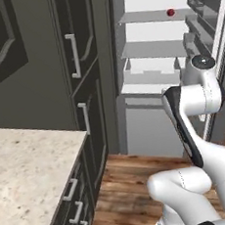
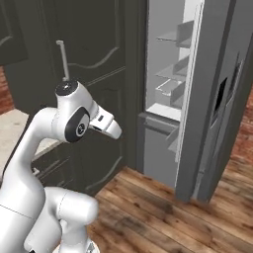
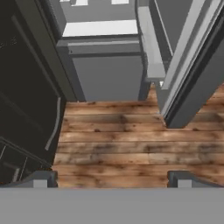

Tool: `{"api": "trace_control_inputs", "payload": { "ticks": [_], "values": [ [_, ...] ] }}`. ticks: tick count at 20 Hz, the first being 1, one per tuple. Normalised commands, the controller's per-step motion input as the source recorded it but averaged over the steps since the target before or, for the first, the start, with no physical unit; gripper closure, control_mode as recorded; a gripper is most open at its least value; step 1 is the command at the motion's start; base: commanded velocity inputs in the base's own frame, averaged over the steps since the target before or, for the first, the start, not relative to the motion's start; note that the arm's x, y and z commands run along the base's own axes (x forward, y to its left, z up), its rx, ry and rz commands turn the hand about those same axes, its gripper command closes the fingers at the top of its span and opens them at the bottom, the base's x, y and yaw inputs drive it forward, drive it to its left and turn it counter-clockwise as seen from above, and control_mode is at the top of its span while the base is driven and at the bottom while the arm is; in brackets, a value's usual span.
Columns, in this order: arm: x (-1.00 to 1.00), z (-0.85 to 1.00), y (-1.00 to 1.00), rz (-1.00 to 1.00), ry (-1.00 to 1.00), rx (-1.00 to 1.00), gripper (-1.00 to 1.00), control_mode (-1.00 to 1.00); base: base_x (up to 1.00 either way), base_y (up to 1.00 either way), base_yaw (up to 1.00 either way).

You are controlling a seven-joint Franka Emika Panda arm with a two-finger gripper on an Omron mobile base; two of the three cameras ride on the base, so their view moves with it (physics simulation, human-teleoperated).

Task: Take the cheese, chicken drumstick, and bell pepper from the fridge and place them on the plate on the dining counter to create an appetizer plate.

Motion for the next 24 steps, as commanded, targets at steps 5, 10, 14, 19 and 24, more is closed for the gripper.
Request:
{"api": "trace_control_inputs", "payload": {
  "ticks": [5,10,14,19,24],
  "values": [
    [0.00,0.00,0.00,0.00,0.00,0.00,-1.00,1.00,0.99,0.17,-0.06],
    [0.00,0.00,0.00,0.00,0.00,0.00,-1.00,1.00,0.87,0.05,-0.08],
    [0.00,0.00,0.00,0.00,0.00,0.00,-1.00,1.00,0.61,-0.06,-0.16],
    [0.00,0.00,0.00,0.00,0.00,0.00,-1.00,1.00,0.71,-0.05,-0.20],
    [0.00,0.00,0.00,0.00,0.00,0.00,-1.00,1.00,0.98,0.03,-0.17]
  ]
}}
